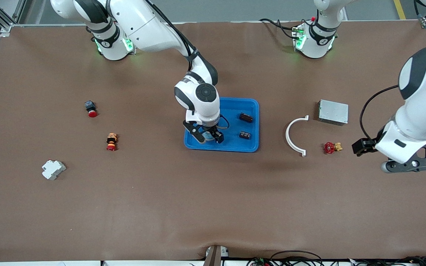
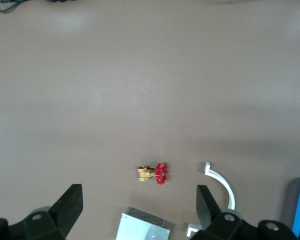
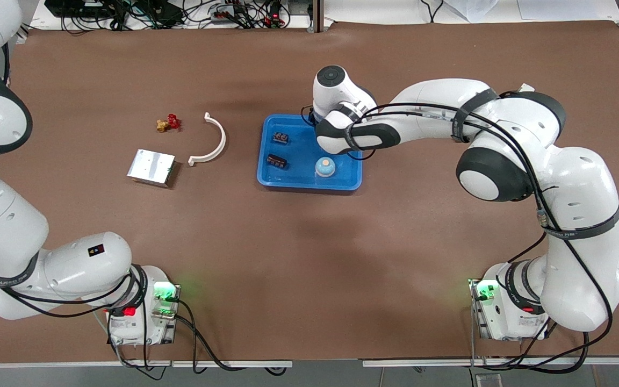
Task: Place electrolytic capacitor and blue bell in tray
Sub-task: 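Open both grippers and withdraw the left arm from the tray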
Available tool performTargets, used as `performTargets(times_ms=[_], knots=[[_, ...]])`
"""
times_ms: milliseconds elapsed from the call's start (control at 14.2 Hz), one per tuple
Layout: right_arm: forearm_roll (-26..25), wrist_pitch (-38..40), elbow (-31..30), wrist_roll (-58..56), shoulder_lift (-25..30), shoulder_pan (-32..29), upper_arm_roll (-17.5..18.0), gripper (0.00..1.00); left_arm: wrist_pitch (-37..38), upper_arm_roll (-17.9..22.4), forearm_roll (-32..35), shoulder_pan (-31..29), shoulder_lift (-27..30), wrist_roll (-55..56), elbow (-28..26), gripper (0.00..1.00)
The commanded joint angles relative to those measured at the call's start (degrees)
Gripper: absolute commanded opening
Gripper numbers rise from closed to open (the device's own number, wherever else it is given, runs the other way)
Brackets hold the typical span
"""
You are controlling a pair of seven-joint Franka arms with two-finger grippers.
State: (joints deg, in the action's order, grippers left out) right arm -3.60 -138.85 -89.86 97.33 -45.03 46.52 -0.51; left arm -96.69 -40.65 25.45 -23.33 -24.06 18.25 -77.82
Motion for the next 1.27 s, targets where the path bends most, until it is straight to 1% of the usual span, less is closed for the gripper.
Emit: performTargets(times_ms=[0,70,211,282,352,493,563,634,704,775,986,1127,1197], knots=[[-1.2,3.7,2.9,1.4,0.2,0.9,-0.7,1.00,1.5,-0.1,-1.0,-0.2,1.9,-2.0,0.6,1.00],[-1.2,5.5,4.1,1.3,0.2,0.9,-0.7,1.00,1.5,-0.2,-1.1,-0.1,2.2,-2.0,0.6,1.00],[-1.3,9.4,5.8,0.7,0.5,0.9,-0.7,1.00,1.5,0.7,-1.3,0.7,5.6,-2.3,0.5,1.00],[-1.3,10.8,6.4,0.3,0.7,0.8,-0.7,1.00,1.6,2.0,-2.5,2.2,7.3,-1.7,0.1,1.00],[-1.4,12.3,6.5,-0.4,1.1,0.5,-0.7,1.00,2.3,5.6,-5.2,4.4,9.5,-2.2,-0.2,1.00],[-1.2,16.6,6.5,-5.9,3.3,0.0,-0.7,1.00,4.8,15.9,-12.4,10.6,13.1,-3.6,-1.0,1.00],[-1.2,19.5,6.5,-9.7,4.4,-0.4,-0.7,1.00,6.3,19.4,-15.7,12.5,14.6,-4.5,-1.9,1.00],[-1.2,22.3,6.4,-13.4,5.6,-1.3,-0.7,1.00,7.1,23.8,-18.1,16.2,16.4,-5.7,-3.1,1.00],[-1.2,25.6,6.2,-17.4,7.0,-2.4,-0.7,1.00,8.3,30.2,-19.3,21.6,18.7,-6.5,-4.6,1.00],[-1.2,28.0,5.9,-21.3,8.4,-3.6,-0.7,1.00,9.5,33.2,-20.1,24.7,20.5,-7.8,-6.1,1.00],[-1.2,31.9,3.4,-33.2,13.5,-8.5,-0.7,1.00,10.3,35.2,-20.5,26.9,24.2,-10.3,-9.5,1.00],[-1.2,31.9,0.1,-41.1,17.7,-12.7,-0.7,1.00,10.5,35.2,-20.5,26.7,26.1,-10.6,-11.6,1.00],[-1.2,32.0,-0.9,-44.2,19.6,-14.6,-0.7,1.00,10.5,35.1,-20.5,26.3,26.3,-10.6,-11.7,1.00]])
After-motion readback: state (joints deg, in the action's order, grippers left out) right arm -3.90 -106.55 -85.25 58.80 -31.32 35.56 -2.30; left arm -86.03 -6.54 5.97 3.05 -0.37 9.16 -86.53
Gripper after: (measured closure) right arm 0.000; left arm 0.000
